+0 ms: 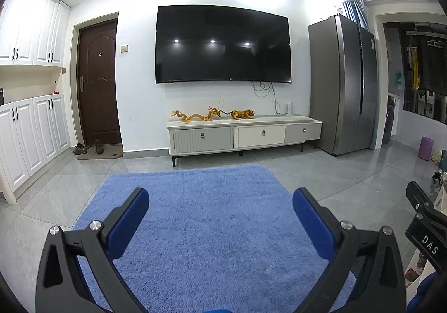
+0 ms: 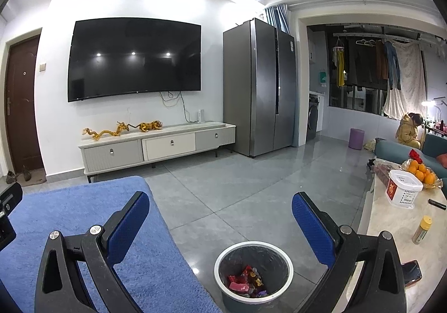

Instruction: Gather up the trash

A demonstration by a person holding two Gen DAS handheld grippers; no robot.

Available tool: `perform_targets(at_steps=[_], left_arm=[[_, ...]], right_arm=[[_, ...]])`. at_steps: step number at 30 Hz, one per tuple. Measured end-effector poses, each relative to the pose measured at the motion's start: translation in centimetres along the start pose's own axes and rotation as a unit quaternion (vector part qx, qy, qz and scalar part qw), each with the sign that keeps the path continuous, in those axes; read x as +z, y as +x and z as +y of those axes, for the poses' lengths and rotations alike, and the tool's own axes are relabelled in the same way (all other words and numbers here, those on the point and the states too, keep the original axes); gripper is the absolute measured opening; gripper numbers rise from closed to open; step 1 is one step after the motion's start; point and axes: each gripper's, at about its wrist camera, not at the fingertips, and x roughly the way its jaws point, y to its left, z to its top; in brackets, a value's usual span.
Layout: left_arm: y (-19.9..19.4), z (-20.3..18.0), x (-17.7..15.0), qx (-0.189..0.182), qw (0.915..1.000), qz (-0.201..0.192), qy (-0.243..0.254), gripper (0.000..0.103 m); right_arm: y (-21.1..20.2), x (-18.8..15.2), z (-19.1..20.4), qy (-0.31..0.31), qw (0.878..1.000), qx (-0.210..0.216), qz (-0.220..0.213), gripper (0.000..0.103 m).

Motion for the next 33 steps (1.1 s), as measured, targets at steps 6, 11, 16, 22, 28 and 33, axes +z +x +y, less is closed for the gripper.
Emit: perform_targets(at_steps=[6, 11, 16, 22, 28, 33], left_arm=[[-1.1, 0.0, 0.4, -0.002, 0.9999, -0.010, 0.000, 0.103], [-1.8, 0.1, 0.5, -0.005, 0.9999, -0.013, -0.001, 0.103], [-2.3, 0.1, 0.5, -0.006, 0.9998, -0.017, 0.001, 0.103], [-2.8, 0.0, 0.4, -0.008, 0.9997, -0.021, 0.001, 0.103], [-3.2, 0.1, 0.4, -0.009, 0.9997, -0.023, 0.000, 0.103], [-3.4, 0.0, 0.4, -0.010, 0.9996, -0.026, 0.003, 0.103]], right_arm=[[-0.9, 0.1, -0.7, 0.004, 1.000, 0.004, -0.005, 0.103], [-1.7, 0.4, -0.9, 0.005, 1.000, 0.006, -0.012, 0.103], [-2.5, 0.4, -1.3, 0.006, 1.000, 0.007, -0.016, 0.103], [-3.1, 0.7, -1.3, 0.006, 1.000, 0.008, -0.021, 0.103], [-3.6, 0.9, -1.8, 0.007, 1.000, 0.009, -0.027, 0.103], [-4.1, 1.1, -1.9, 0.009, 0.999, 0.007, -0.030, 0.103]])
